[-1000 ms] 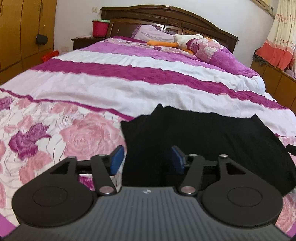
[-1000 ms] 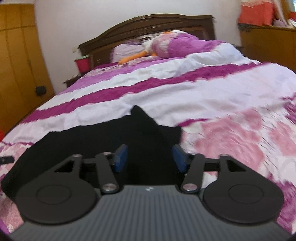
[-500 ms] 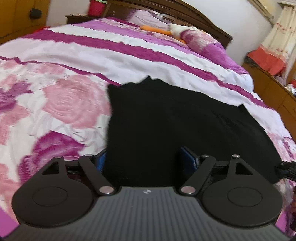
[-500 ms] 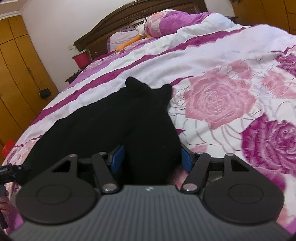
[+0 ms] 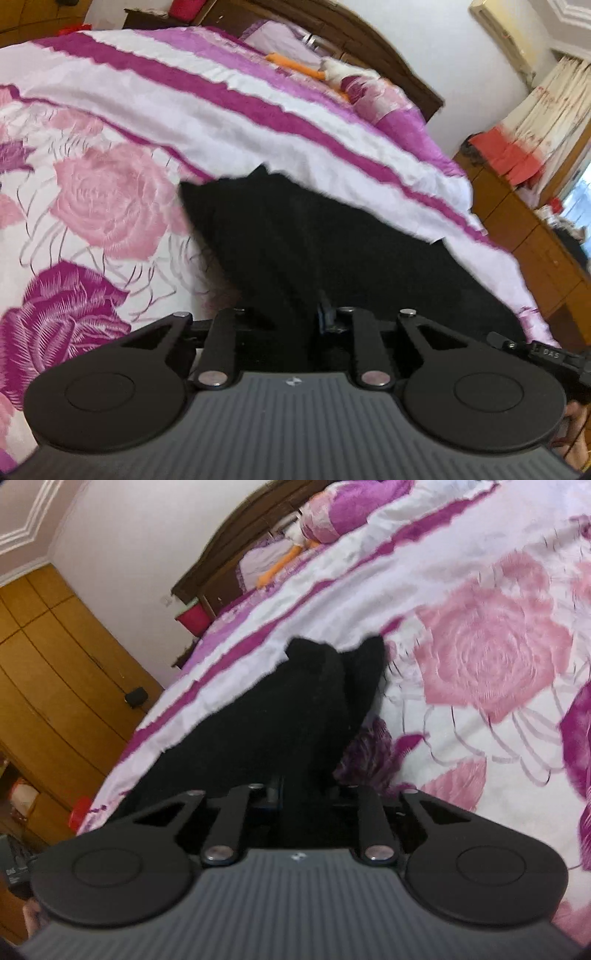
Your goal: Fold small clothes
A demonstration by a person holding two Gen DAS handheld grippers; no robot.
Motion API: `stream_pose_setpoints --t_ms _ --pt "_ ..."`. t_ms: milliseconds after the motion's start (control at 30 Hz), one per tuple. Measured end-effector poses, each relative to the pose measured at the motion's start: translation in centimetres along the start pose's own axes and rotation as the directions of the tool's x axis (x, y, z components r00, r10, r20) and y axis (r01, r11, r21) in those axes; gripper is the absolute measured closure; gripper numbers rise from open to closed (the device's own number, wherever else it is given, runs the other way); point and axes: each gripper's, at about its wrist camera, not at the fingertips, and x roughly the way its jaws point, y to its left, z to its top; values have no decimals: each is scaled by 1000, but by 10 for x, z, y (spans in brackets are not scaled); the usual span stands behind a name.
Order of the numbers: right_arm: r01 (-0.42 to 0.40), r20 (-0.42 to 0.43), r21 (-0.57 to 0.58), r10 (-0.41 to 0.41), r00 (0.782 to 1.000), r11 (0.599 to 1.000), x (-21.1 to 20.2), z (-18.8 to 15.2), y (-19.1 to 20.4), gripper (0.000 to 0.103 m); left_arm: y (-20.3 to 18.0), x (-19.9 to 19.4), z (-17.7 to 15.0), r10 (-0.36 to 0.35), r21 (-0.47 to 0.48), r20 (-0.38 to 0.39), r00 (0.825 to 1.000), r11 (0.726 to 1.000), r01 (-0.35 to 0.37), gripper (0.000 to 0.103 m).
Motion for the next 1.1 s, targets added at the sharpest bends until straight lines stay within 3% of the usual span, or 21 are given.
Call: stream_pose_setpoints --t_ms 100,233,467,600,733,800,967,1100 --pt "-45 18 18 45 999 999 -19 10 7 87 -6 -21 9 -55 -20 16 998 998 56 81" --pt "-66 4 22 66 998 998 -49 18 15 89 -23 -53 8 -69 44 1 998 997 69 82" --pt "-56 -73 -20 55 996 998 -109 -7 24 89 -32 -107 -32 -57 110 -81 995 992 66 83" --pt "-34 -104 -34 31 994 999 -136 -32 22 89 -24 -118 -59 -17 162 -114 993 986 35 82" --pt "60 -142 -78 -71 987 995 -134 -56 11 88 -11 -107 -77 50 149 -155 987 988 -27 80" --pt "121 -142 -110 -137 980 986 -128 -66 7 83 -9 -105 -83 88 162 -150 985 985 -64 76" --pt "198 -81 -214 -219 972 957 -137 -78 8 58 -19 -113 -85 175 252 -108 979 957 -143 62" --pt "220 -6 -259 -230 973 940 -155 -76 15 53 -30 -132 -85 217 300 -52 975 934 -192 57"
